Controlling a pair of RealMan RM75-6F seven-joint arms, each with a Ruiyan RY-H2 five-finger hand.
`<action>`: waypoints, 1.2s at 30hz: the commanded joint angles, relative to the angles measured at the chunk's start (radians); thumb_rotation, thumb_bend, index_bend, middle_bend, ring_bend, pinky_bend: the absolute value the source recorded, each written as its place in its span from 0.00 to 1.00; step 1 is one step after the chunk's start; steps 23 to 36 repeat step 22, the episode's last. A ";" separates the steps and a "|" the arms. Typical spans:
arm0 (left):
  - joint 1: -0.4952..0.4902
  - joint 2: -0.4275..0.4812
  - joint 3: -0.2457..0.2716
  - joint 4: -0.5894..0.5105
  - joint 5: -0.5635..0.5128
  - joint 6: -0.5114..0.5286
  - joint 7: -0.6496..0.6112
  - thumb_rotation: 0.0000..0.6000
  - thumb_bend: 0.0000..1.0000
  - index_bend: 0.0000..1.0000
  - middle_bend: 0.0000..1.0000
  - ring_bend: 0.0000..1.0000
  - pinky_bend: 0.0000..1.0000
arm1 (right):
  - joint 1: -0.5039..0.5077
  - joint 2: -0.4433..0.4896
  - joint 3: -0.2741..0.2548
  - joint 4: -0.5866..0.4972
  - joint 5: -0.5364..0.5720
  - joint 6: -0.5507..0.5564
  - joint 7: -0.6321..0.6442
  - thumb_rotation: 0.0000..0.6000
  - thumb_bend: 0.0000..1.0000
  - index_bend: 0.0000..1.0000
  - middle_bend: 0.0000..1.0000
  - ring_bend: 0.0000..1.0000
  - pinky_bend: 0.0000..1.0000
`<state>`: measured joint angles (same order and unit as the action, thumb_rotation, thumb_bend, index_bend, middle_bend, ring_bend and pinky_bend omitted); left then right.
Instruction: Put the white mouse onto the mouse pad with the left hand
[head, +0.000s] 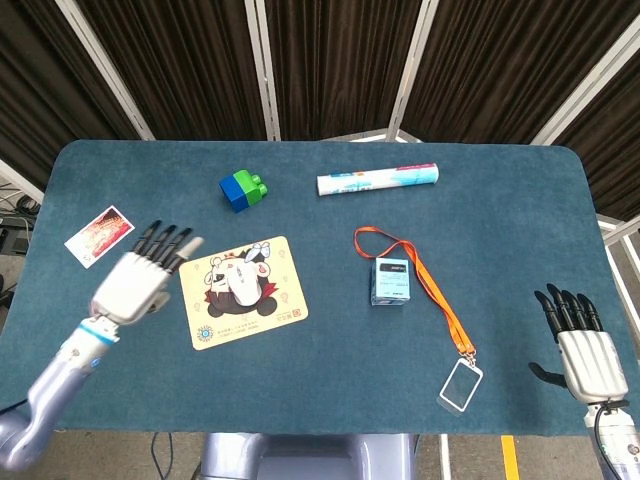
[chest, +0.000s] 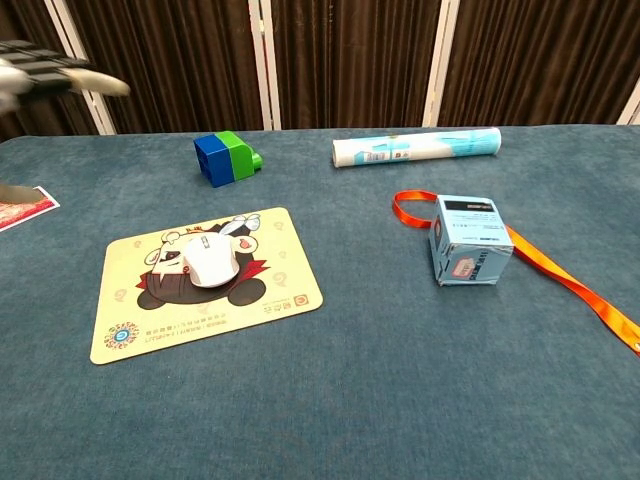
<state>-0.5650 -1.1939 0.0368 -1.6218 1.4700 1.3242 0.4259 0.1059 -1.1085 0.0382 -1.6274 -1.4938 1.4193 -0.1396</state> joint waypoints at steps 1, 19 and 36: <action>0.154 -0.007 0.018 0.001 -0.030 0.172 0.004 1.00 0.22 0.00 0.00 0.00 0.00 | 0.000 -0.001 0.000 0.000 0.000 0.001 -0.001 1.00 0.09 0.00 0.00 0.00 0.00; 0.336 -0.009 0.005 0.031 -0.072 0.258 -0.057 1.00 0.22 0.00 0.00 0.00 0.00 | 0.002 -0.004 0.002 -0.002 0.001 -0.001 -0.010 1.00 0.09 0.00 0.00 0.00 0.00; 0.334 -0.008 -0.005 0.024 -0.079 0.238 -0.021 1.00 0.22 0.00 0.00 0.00 0.00 | 0.002 -0.004 0.002 -0.003 0.001 -0.002 -0.011 1.00 0.09 0.00 0.00 0.00 0.00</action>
